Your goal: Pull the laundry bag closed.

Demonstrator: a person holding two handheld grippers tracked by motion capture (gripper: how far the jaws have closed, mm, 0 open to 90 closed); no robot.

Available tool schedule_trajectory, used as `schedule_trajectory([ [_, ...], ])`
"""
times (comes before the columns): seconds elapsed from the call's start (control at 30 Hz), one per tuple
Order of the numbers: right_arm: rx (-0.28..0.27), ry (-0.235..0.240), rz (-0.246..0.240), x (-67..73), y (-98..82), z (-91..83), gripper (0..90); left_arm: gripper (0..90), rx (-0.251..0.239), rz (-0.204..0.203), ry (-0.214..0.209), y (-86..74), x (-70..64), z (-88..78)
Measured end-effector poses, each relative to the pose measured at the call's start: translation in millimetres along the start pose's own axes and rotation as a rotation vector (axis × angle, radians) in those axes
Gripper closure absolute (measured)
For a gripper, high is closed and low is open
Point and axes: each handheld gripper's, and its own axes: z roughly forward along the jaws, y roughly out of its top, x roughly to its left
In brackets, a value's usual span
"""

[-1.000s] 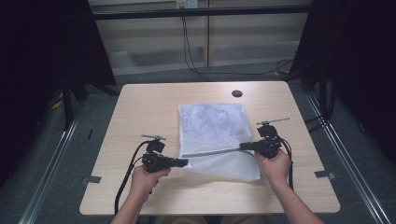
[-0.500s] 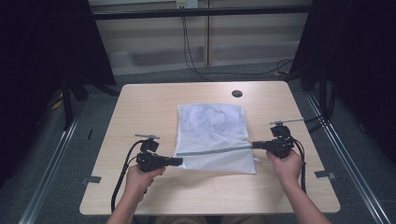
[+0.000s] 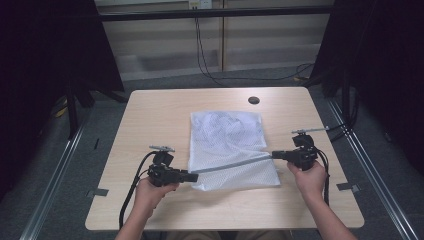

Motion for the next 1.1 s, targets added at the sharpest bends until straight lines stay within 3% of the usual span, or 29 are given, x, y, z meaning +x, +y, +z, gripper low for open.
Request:
schedule_trajectory([
  [0.1,-0.017,0.001,-0.007,0.5,0.4,-1.6,75.8,36.7,0.013,0.004,0.021,0.3,0.0,-1.4],
  [0.17,-0.018,-0.009,-0.003,1.7,0.9,-2.1,67.1,32.5,0.008,0.006,0.038,0.1,0.2,-2.1],
  [0.37,-0.034,-0.028,-0.024,4.7,-0.2,-5.0,54.9,23.5,-0.016,0.017,0.089,2.5,-1.4,-5.5],
  [0.53,-0.043,-0.044,-0.058,9.6,-2.0,-10.4,43.1,14.5,-0.025,0.063,0.141,3.2,-4.9,-7.2],
  [0.77,-0.086,-0.055,-0.088,7.9,-3.2,-20.5,29.9,11.0,-0.039,0.074,0.170,0.8,-3.3,-13.1],
  [1.1,-0.086,-0.086,-0.132,5.8,-7.9,-23.2,22.2,9.1,-0.080,0.072,0.210,-3.7,6.7,-27.7],
])
